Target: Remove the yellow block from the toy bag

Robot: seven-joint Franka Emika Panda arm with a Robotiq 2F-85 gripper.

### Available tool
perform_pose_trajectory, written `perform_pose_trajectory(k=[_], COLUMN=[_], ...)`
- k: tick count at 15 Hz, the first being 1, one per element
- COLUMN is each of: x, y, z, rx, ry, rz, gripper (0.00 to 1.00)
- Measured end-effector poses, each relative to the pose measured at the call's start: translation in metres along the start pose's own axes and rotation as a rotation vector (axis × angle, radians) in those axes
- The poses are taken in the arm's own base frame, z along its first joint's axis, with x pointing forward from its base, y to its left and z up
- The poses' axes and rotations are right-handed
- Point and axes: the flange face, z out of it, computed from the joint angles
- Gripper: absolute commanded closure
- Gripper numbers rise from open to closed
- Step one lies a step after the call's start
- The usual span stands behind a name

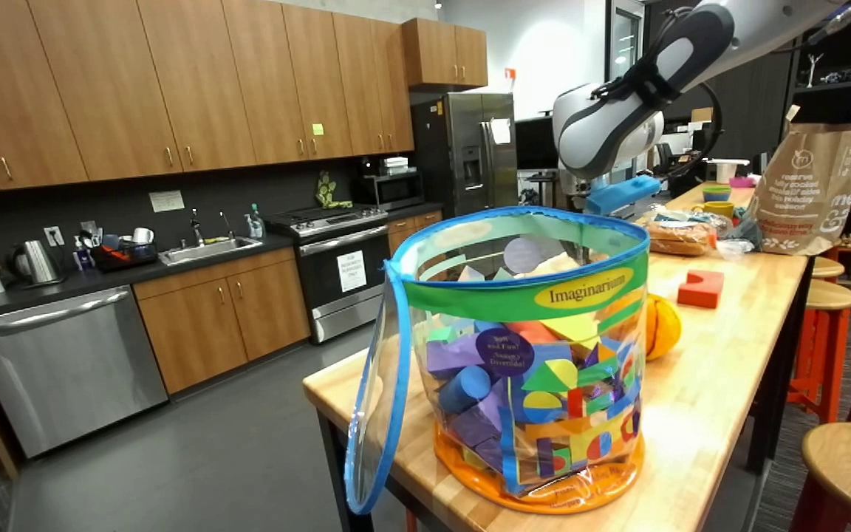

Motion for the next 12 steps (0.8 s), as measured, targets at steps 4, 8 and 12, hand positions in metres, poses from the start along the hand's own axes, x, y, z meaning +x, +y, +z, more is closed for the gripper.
perform_pose_trajectory(k=[4, 8, 12], x=[0.001, -0.005, -0.005], y=[-0.004, -0.032, -0.029], z=[0.004, -0.002, 0.001], rx=[-0.005, 0.015, 0.015], ry=[-0.041, -0.061, -0.065], rz=[-0.026, -0.057, -0.051], gripper=[0.27, 0.28, 0.15])
